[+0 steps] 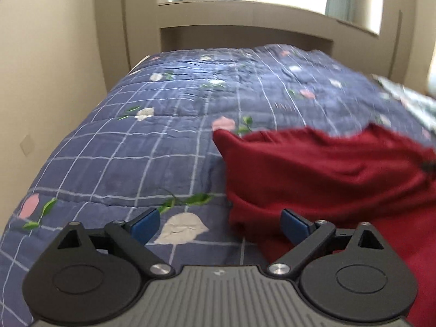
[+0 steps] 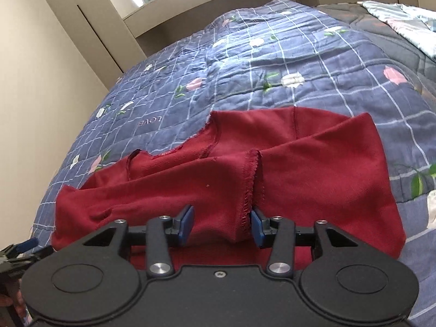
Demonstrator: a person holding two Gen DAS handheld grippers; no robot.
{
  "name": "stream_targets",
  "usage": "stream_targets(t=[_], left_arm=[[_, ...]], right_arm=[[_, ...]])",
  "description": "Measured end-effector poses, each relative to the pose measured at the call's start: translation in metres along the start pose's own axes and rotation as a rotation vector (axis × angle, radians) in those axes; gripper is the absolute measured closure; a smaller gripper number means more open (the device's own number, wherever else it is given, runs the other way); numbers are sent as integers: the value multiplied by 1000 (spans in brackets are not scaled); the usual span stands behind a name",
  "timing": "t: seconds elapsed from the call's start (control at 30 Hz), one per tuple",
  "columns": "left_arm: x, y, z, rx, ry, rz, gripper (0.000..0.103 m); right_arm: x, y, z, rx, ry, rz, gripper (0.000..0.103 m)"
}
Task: Fold small clothes
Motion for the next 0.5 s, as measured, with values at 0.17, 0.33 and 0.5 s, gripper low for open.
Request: stream_targets(t=[0.17, 0.33, 0.5], left_arm=[[12, 1, 19, -1, -16, 91, 23], [21, 7, 19, -25, 4, 185, 25], [23, 22, 14, -86, 1, 263, 25]], right_arm=[[-5, -1, -3, 7, 1, -12, 56], [-5, 0, -8, 13, -3, -7, 56], [-1, 8, 0, -21, -1, 2, 56]])
Point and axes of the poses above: each gripper's, at about its wrist camera, not at the fingertips, and z roughly the way its jaws point, x to its right, y to its underside, the point moved 9 cm from there along z, roughly the way its jaws point, and after that the axes turned 13 degrees about y, right-handed, at the moved point
